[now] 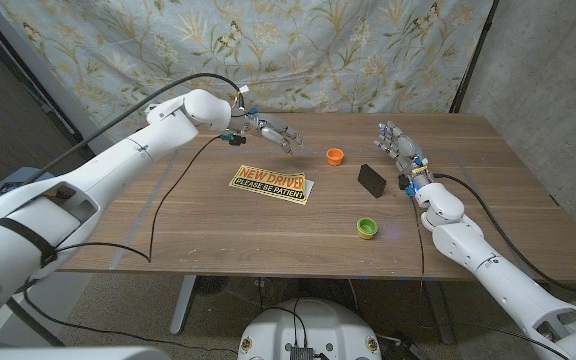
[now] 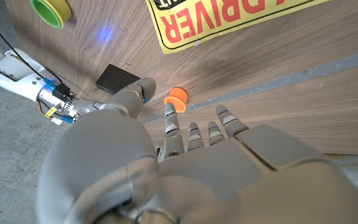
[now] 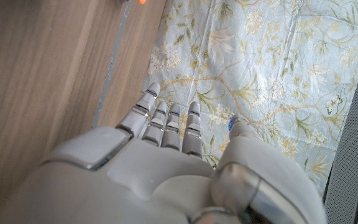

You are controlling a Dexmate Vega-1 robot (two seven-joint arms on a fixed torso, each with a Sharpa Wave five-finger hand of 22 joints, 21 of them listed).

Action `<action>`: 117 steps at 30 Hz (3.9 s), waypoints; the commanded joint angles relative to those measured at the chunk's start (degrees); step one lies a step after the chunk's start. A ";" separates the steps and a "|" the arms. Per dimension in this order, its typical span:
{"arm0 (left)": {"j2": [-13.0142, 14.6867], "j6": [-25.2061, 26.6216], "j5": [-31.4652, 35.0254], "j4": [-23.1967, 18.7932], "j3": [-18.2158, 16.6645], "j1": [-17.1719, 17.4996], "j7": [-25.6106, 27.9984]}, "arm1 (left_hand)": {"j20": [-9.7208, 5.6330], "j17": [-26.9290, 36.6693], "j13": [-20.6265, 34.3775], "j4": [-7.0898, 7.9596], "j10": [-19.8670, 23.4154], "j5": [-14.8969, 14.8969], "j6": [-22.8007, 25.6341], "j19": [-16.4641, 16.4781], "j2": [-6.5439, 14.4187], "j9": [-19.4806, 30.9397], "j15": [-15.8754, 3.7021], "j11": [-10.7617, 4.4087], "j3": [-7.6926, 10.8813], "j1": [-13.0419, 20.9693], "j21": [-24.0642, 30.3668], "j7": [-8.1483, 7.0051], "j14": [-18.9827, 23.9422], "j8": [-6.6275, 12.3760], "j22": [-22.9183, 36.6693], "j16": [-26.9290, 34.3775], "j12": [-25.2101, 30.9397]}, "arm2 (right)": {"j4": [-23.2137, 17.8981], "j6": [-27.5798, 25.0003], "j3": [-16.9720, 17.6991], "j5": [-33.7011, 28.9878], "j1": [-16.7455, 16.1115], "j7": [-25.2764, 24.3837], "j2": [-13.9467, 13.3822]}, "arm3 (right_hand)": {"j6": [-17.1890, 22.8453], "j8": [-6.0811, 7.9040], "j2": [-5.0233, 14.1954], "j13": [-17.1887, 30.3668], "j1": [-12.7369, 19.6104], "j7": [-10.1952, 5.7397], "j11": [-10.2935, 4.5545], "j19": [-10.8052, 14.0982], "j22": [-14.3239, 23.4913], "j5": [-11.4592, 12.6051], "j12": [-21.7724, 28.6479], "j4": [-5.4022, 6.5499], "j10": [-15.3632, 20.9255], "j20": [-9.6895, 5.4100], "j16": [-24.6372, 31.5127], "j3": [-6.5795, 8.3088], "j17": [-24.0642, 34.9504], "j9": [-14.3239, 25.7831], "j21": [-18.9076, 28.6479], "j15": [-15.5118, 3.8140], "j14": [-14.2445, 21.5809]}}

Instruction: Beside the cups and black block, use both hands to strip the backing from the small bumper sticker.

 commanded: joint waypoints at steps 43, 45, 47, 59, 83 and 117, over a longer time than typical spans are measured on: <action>-12.99 -6.84 12.58 16.48 10.65 -12.51 -11.22 | 0.18 0.38 0.10 0.18 -1.43 0.04 1.37 -0.54 -0.70 0.41 0.10 0.36 -1.65 4.27 0.48 -1.19 -0.94 0.80 0.14 0.39 0.39 | 0.85 1.82 1.24 0.43 -0.05 -0.20 -0.68 | 0.54 0.39 0.02 0.12 -0.10 -0.09 0.43 0.31 0.24 0.29 0.21 -0.60 0.21 -0.27 0.71 0.80 0.33 -0.01 0.41 0.44 0.07; -13.65 -7.29 12.60 17.56 10.89 -12.87 -11.44 | 0.16 0.38 0.09 0.20 -1.45 0.05 1.42 -0.53 -0.67 0.42 0.12 0.42 -1.69 4.38 0.49 -1.11 -0.93 0.82 0.14 0.40 0.40 | 1.07 1.82 1.24 0.40 0.15 -0.11 -0.65 | 0.53 0.38 0.03 0.12 -0.11 -0.09 0.44 0.31 0.24 0.29 0.22 -0.62 0.22 -0.28 0.72 0.81 0.34 -0.01 0.41 0.40 0.07; -14.13 -7.61 12.78 18.21 11.16 -13.17 -11.65 | 0.16 0.38 0.09 0.22 -1.47 0.06 1.43 -0.54 -0.64 0.42 0.14 0.44 -1.72 4.46 0.50 -1.16 -0.93 0.82 0.14 0.40 0.41 | 1.27 1.93 1.31 0.41 0.27 -0.16 -0.56 | 0.51 0.37 0.03 0.13 -0.12 -0.10 0.42 0.30 0.24 0.30 0.22 -0.64 0.21 -0.27 0.74 0.82 0.34 -0.01 0.41 0.41 0.09; -16.17 -9.24 13.23 22.27 12.21 -14.34 -12.85 | 0.13 0.37 0.07 0.38 -1.40 0.14 2.78 -0.61 -0.46 0.48 0.09 0.96 -2.12 5.21 0.57 -1.28 -0.96 1.28 0.16 0.43 0.58 | 1.62 1.83 1.47 0.35 0.12 -0.77 -0.33 | 0.48 0.35 0.03 0.13 -0.14 -0.06 0.37 0.31 0.24 0.32 0.23 -0.78 0.19 -0.32 0.79 0.92 0.37 -0.01 0.41 0.39 0.09; -18.37 -9.78 15.19 26.68 14.19 -15.33 -15.37 | 0.03 0.35 0.02 0.58 -1.51 0.18 3.44 -0.69 -0.28 0.57 0.05 0.74 -2.88 6.07 0.65 -1.20 -1.04 1.33 0.18 0.45 0.70 | 1.81 2.65 1.76 0.57 -1.05 -0.98 -0.09 | 0.39 0.31 0.06 0.15 -0.21 -0.15 0.51 0.26 0.24 0.35 0.23 -1.05 0.11 -0.32 0.87 1.11 0.43 -0.01 0.40 0.41 0.02; -16.26 -11.20 22.97 20.83 15.54 -13.66 -9.01 | -0.96 0.38 0.27 0.29 3.11 -0.15 14.24 2.83 -0.83 4.03 -1.56 0.17 -5.67 10.87 1.92 0.90 3.52 7.39 0.38 1.23 2.29 | 5.25 4.29 1.92 1.57 -0.94 -0.02 1.69 | 0.37 0.31 0.05 0.17 -0.49 -0.04 0.59 0.41 0.25 0.39 0.28 -1.55 -0.03 -0.23 1.00 1.49 0.52 -0.01 0.47 0.54 -0.06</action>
